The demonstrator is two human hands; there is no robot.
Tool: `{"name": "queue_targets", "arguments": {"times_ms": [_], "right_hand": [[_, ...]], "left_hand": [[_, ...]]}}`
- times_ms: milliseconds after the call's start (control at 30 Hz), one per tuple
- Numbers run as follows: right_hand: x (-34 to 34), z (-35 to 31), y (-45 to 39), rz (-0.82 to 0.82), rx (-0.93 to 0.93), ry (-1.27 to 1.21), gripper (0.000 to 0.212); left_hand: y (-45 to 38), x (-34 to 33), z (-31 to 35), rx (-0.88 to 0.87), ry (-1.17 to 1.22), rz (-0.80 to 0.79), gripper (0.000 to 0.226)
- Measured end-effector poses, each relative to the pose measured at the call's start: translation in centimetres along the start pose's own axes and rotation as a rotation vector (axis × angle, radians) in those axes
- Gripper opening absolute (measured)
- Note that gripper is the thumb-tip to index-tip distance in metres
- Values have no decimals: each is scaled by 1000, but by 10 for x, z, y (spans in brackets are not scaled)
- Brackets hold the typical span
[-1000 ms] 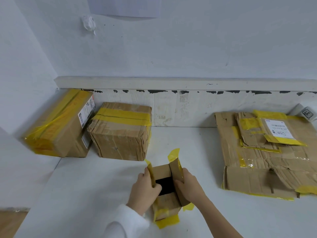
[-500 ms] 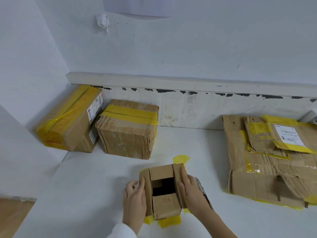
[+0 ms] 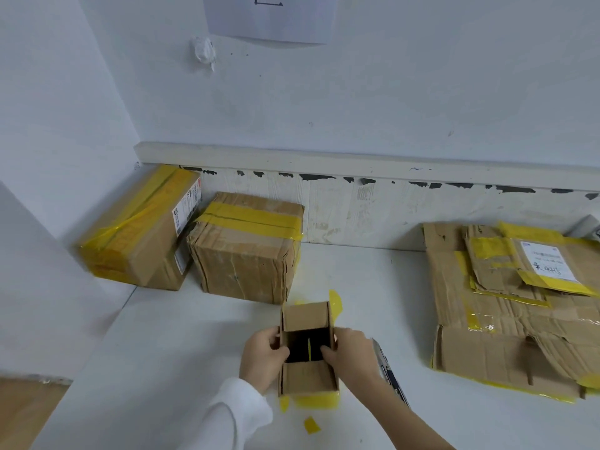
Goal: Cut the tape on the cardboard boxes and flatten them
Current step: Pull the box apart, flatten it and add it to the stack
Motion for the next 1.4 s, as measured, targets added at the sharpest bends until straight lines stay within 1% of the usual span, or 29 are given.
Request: {"name": "queue_targets", "arguments": {"times_ms": [33,67,100,133,200,267,300,367,400,433,500,567,600,633,667,700,733,767,800,867,933,1000,1100,1133,1200,1267,1300,1367,1400], "right_hand": [[11,-4,-1,44,-5,-88,13],[18,-5,-2,56,-36,-197,20],[23,-6,-3,42,-57,-319,25],[23,-7,-3,2,-95,-469,23],[20,-14,6,-159,-140,-766,11],[15,-15,16,-274,-128,-972,14],[16,-14,20,-307,-130,-1079,20],[5,-7,27,-438,-264,-1432,40],[-3,-2,30,-471,-307,-1519,44],[-10,2,34,-498,-359,-1545,48],[-25,13,41,-511,-384,-1450,63],[-32,17,47,-557,-357,-1381,80],[-34,19,47,-579,-343,-1366,86],[-34,18,46,-620,-346,-1372,90],[-35,19,44,-627,-359,-1336,90],[-35,19,43,-628,-383,-1292,86],[-37,20,42,-611,-404,-1251,80],[-37,18,40,-583,-398,-1218,75],[-36,14,38,-542,-349,-1177,69],[-28,3,38,-420,-239,-1107,57],[-18,-3,36,-297,-132,-1087,54],[-11,-8,34,-244,2,-1024,60],[-16,-6,36,-201,165,-858,89],[-23,-2,39,-192,203,-791,95],[-37,8,45,-174,283,-645,92],[-46,19,48,-135,314,-568,88],[-48,24,47,-118,310,-560,86],[-48,32,45,-96,289,-553,77],[-47,35,43,-93,277,-551,75]], "left_hand": [[-1,5,6,-46,62,47,36],[-1,11,12,-103,112,98,45],[0,17,18,-182,137,152,53],[1,23,24,-294,133,207,57],[10,30,32,-542,71,306,55],[22,32,30,-711,23,368,54],[27,31,27,-761,1,378,55],[35,25,16,-819,-53,353,52],[40,22,11,-850,-74,331,44],[41,18,4,-872,-101,314,35],[41,16,-10,-845,-115,300,26],[35,20,-19,-720,-117,278,49],[35,22,-19,-716,-119,258,50],[38,23,-14,-780,-138,243,35],[42,23,-12,-833,-114,217,23],[44,25,-14,-862,-117,212,24],[45,24,-17,-860,-113,177,32],[45,22,-20,-850,-101,138,48],[47,22,-21,-873,-98,115,58],[52,17,-22,-887,-91,83,63],[50,15,-23,-825,-4,75,65],[47,12,-32,-727,45,49,68],[48,5,-56,-526,116,-23,59],[48,2,-63,-441,171,-31,54],[47,-2,-69,-300,280,12,41],[47,-3,-68,-233,296,63,27],[45,-5,-64,-220,289,60,30],[38,-9,-55,-204,273,33,49],[34,-9,-49,-231,240,28,61]]}}
Point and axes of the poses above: each hand's wrist, its own y-axis away from the middle knuckle, its own x-axis out of the back of the hand, z = x × y, the point moved 7 cm from there along -y, towards the middle knuckle, and after that the axes turned 12 degrees about z, right-handed, at the moved point
